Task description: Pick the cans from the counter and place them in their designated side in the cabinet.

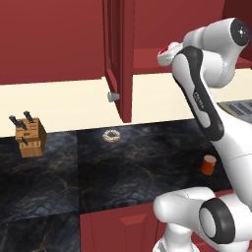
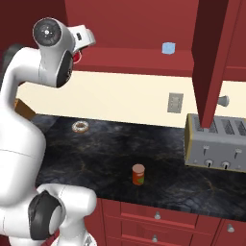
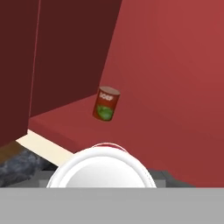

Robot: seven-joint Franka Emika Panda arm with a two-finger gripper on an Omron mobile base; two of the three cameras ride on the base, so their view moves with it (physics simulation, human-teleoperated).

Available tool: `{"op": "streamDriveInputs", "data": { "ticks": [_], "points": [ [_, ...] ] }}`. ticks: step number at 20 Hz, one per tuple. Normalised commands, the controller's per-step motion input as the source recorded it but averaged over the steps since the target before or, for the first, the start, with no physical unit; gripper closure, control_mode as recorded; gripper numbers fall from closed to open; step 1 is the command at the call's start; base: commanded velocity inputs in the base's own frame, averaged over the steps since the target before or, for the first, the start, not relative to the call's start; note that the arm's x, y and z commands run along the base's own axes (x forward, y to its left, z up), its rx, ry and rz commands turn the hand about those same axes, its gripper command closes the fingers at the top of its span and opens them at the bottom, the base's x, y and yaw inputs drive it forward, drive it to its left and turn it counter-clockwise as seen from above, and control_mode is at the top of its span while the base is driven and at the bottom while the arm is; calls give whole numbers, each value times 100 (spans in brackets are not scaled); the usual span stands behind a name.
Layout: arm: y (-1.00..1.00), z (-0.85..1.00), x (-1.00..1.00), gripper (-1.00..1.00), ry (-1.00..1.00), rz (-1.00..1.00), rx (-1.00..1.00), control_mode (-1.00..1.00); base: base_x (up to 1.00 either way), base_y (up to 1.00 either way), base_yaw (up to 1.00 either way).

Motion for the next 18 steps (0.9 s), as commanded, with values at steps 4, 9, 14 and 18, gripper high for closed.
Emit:
{"op": "streamDriveInputs", "data": {
  "ticks": [4,9,14,18],
  "points": [
    [1,0,29,100,0,0,0,-100,0,0,0],
    [0,0,24,100,0,0,0,-100,0,0,0],
    [0,0,23,100,0,0,0,-100,0,0,0],
    [0,-1,25,100,1,0,0,-100,0,0,0]
  ]
}}
